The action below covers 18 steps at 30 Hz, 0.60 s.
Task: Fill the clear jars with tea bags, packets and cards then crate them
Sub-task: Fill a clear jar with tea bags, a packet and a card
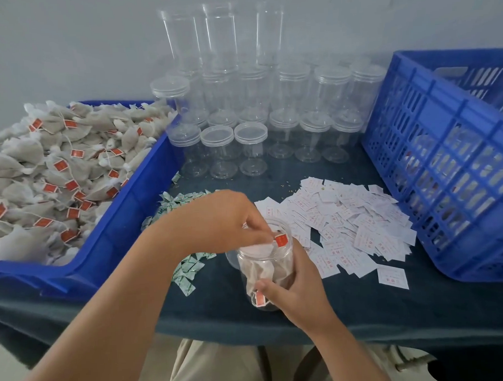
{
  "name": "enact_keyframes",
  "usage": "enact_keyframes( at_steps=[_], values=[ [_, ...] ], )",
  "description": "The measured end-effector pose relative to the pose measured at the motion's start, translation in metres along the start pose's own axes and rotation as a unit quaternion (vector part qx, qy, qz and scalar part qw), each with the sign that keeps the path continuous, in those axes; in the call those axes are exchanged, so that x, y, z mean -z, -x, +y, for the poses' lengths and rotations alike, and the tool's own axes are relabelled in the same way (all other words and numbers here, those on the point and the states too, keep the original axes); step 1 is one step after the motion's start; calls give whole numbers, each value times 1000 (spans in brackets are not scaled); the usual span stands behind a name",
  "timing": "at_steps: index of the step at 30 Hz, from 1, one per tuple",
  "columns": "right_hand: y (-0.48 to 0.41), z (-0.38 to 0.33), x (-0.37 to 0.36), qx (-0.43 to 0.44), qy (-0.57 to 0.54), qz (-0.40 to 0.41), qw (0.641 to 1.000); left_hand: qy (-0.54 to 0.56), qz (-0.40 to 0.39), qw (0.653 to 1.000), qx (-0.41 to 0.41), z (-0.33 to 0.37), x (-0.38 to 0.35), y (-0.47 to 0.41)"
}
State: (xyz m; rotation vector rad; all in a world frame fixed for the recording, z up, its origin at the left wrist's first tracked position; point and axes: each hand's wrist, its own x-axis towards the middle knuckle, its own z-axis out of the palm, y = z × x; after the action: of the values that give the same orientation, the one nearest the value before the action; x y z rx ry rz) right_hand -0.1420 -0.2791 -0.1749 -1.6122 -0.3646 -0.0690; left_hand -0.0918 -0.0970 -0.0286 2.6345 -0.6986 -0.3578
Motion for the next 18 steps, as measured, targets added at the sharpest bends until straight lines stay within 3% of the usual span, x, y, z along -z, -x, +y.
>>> enact_keyframes(
  at_steps=[5,9,10,14,18],
  values=[
    [2,-3,0,4,-4,16,1000,128,147,981,11,-9,0,8],
    [3,-1,1,9,-4,20,1000,210,293,930,70,-27,-18,11],
    [4,-1,1,12,-4,23,1000,197,281,933,111,-35,-24,12],
    [4,-1,1,18,-11,43,999,22,79,972,222,-49,-68,11],
    [4,0,2,8,-19,54,998,-15,118,961,248,-42,-100,2]
  ],
)
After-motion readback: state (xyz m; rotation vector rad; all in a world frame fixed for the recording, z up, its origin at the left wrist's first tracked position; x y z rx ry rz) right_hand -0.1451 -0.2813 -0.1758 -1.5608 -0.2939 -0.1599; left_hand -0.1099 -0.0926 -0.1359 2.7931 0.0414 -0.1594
